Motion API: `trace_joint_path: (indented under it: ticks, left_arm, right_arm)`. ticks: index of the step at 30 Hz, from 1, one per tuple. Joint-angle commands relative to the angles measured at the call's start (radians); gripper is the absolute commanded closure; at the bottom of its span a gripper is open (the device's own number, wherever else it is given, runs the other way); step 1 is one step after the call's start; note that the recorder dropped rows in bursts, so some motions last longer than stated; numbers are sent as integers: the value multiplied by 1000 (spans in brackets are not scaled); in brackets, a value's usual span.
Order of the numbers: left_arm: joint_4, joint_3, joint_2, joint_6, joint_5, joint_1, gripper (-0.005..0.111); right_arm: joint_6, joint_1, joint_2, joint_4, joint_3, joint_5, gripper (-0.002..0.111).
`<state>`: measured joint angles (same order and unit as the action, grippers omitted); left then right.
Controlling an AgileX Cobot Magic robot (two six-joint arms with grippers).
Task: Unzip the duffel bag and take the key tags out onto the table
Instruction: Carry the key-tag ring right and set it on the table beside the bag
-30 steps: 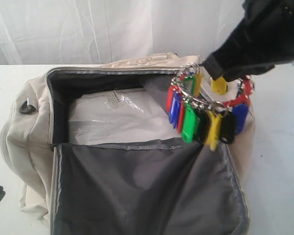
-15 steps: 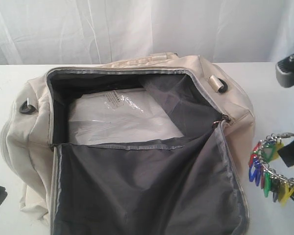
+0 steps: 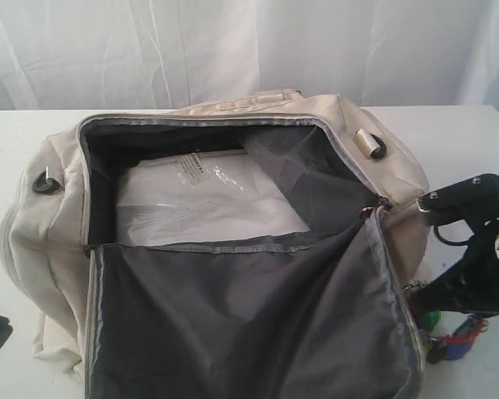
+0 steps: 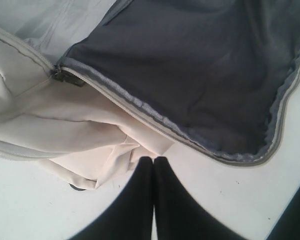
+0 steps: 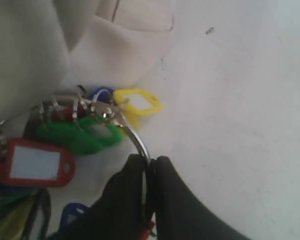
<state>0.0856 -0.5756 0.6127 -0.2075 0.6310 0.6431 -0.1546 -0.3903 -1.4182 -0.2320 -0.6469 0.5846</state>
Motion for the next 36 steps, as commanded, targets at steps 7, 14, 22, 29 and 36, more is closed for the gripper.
trace_joint_path:
  ticks: [7, 14, 22, 29, 36]
  left_arm:
    - [18, 6, -8, -2, -9, -3, 107]
    - [18, 6, -8, -2, -5, -3, 107]
    - [18, 6, -8, -2, -3, -3, 107]
    - [18, 6, -8, -2, -1, -3, 107]
    - [18, 6, -8, -2, -1, -3, 107]
  right_arm:
    - [25, 3, -260, 59, -160, -80, 108]
    - [21, 3, -260, 55, -160, 39, 108]
    - [19, 3, -253, 94, -160, 92, 107]
    - [19, 3, -219, 101, -160, 55, 83]
    - [19, 3, -157, 101, -160, 13, 77]
